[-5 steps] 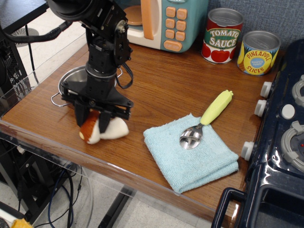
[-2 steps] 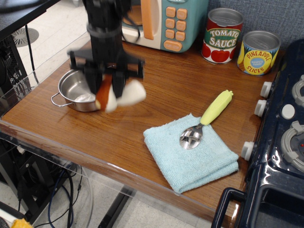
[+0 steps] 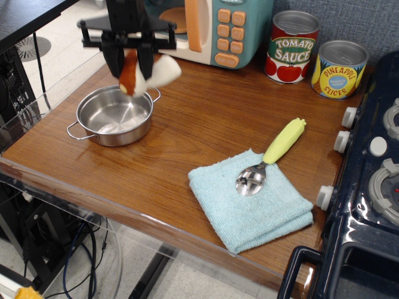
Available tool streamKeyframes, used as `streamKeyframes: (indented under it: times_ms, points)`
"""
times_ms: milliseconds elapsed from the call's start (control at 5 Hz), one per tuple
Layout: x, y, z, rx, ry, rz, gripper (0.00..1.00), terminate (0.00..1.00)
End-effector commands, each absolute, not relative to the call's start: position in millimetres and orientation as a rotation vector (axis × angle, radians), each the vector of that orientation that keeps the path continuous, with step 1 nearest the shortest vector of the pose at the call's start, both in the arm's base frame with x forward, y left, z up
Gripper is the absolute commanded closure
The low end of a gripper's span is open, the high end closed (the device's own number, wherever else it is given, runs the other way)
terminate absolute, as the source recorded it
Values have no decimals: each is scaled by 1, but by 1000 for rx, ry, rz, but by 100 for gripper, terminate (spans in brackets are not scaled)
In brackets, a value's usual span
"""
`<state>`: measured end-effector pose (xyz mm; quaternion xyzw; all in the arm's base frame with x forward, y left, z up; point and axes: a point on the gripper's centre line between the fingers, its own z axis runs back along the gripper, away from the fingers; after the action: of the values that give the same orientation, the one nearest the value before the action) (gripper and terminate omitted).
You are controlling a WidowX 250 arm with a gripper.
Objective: Place the mushroom between the microwave and pot
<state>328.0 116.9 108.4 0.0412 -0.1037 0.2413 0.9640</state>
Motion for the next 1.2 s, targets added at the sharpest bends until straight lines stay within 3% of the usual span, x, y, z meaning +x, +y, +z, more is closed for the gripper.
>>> streamKeyframes:
  times_ms: [0,600,1000]
  points:
    - [352,166,127,131,-327,540,100,0]
    - [402,201,92,98,-307,570,100,0]
    - [421,214,69,144,-251,550,100,0]
